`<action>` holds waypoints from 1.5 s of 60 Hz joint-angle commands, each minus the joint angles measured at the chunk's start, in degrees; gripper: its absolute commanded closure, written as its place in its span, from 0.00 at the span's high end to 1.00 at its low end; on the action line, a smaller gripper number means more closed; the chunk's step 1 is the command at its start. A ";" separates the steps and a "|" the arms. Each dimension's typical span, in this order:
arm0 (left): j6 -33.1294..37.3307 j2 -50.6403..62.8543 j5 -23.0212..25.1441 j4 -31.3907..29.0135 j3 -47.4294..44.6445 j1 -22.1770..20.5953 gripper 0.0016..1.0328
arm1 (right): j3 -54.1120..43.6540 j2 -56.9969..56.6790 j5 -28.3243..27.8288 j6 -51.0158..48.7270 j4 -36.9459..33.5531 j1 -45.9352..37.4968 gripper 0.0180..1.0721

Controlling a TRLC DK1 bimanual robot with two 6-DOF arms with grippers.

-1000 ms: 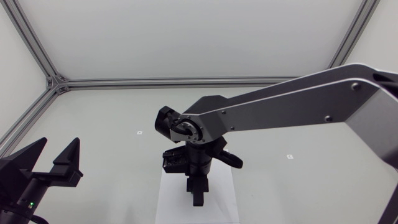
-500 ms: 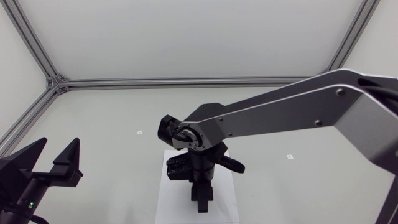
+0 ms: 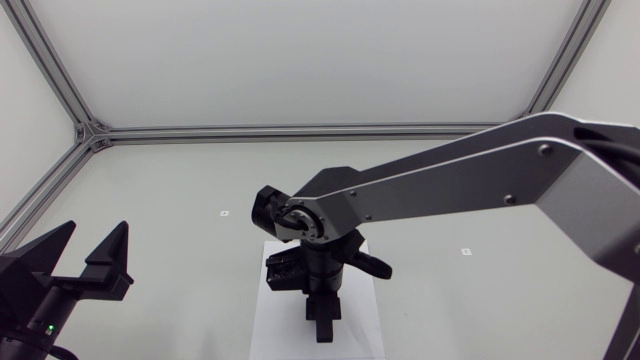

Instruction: Pick up the orange 2x2 brick with the right arm and stack it on top of the green 2x2 brick in the center

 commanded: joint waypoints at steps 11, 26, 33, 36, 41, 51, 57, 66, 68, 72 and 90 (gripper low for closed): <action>0.73 -0.45 0.25 -0.84 -2.35 0.16 0.96 | 1.02 1.84 -0.26 -0.64 0.30 -0.33 0.34; 0.73 -0.45 0.25 -0.84 -2.35 0.16 0.96 | 2.25 1.93 -0.26 -1.26 0.30 -0.94 0.34; 0.73 -0.45 0.25 -0.84 -2.35 0.16 0.96 | 2.60 2.02 -0.26 -1.87 0.30 -1.56 0.34; 0.73 -0.45 0.25 -0.84 -2.35 0.16 0.96 | 2.69 2.02 -0.26 -1.96 0.30 -1.56 0.34; 0.73 -0.45 0.25 -0.84 -2.35 0.16 0.96 | 3.21 2.02 -0.26 -2.14 0.12 -1.56 0.34; 0.73 -0.45 0.25 -0.76 -2.35 0.16 0.96 | 3.30 2.46 -0.26 -2.31 -0.14 -1.29 0.34; 0.73 -0.45 0.25 -0.84 -2.35 0.16 0.96 | 3.04 2.63 -0.26 -2.40 -0.14 -1.12 0.34; 0.73 -0.45 0.25 -0.84 -2.35 0.16 0.96 | 2.60 2.63 -0.26 -2.40 -0.23 -1.03 0.34; 0.73 -0.45 0.25 -0.76 -2.35 0.16 0.96 | 2.60 2.63 -0.26 -2.40 -0.32 -0.94 0.34; 0.73 -0.45 0.25 -0.76 -2.35 0.16 0.96 | 2.51 2.63 -0.26 -2.49 -0.49 -1.03 0.34; 0.73 -0.45 0.25 -0.84 -2.35 0.16 0.96 | 1.63 2.28 -0.17 -2.40 -0.67 -0.68 0.34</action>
